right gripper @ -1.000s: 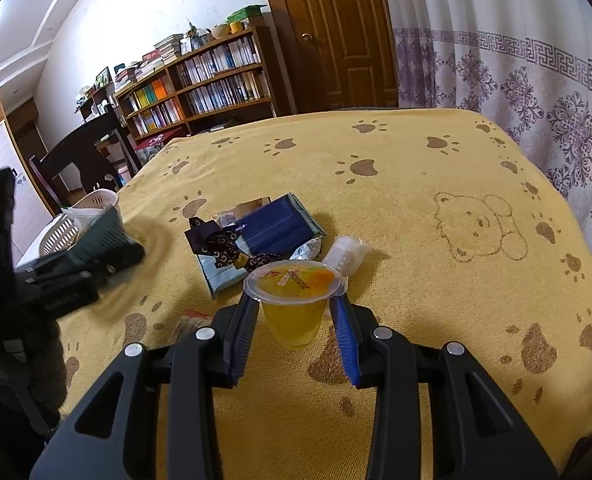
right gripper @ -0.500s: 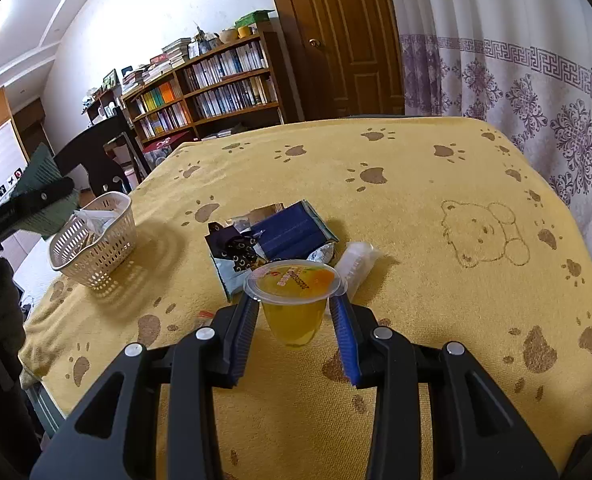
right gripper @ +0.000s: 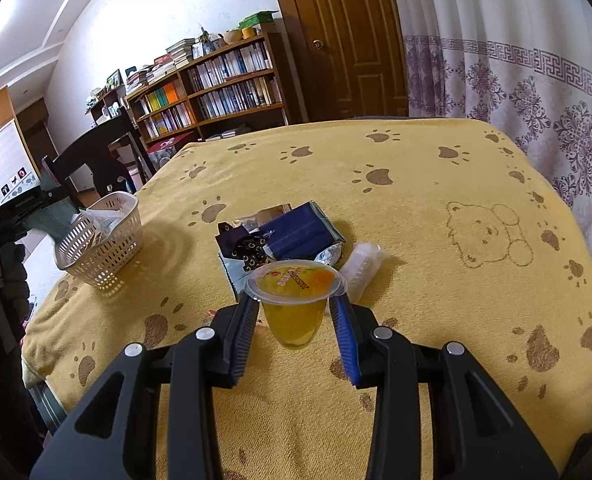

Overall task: Organize snacks
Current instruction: 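Carry the blue cookie bag to the basket and release it with the left gripper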

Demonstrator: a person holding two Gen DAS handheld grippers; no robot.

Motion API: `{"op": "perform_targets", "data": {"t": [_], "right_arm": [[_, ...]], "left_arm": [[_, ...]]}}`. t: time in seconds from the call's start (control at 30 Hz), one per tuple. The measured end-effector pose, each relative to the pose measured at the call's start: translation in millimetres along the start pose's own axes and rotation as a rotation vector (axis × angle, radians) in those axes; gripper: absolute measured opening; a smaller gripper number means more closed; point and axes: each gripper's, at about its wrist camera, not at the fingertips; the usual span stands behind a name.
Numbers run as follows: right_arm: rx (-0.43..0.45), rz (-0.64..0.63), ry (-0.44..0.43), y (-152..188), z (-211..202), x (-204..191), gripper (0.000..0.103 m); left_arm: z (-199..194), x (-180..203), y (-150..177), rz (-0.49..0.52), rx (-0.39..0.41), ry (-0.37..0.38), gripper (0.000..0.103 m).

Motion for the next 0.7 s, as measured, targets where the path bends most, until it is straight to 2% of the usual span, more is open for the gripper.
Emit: {"op": "perform_targets", "data": {"t": [0.03, 0.07, 0.2, 0.37, 0.57, 0.7], "right_arm": [[0.000, 0.000, 0.000, 0, 0, 0, 0.037], [0.000, 0.000, 0.001, 0, 0, 0, 0.037], [0.000, -0.004, -0.003, 0, 0, -3, 0.037], [0.007, -0.009, -0.023, 0, -4, -9, 0.037], [0.025, -0.003, -0.071, -8, -11, -19, 0.037], [0.028, -0.012, -0.128, -24, -10, -40, 0.037]], "left_arm": [[1, -4, 0, -0.011, 0.000, -0.014, 0.085], [3, -8, -1, -0.029, 0.001, -0.028, 0.091], [0, -18, -3, -0.067, 0.013, -0.040, 0.092], [-12, -17, -5, -0.064, 0.054, -0.052, 0.095], [-31, -15, -12, -0.065, 0.103, -0.029, 0.096], [-46, -15, -18, -0.062, 0.146, -0.010, 0.098]]}}
Point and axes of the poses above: each gripper's, at about its wrist camera, not at the fingertips, and z roughly the way its jaws point, x to its right, y to its underside, and after that the axes turned 1 degree about x, right-handed
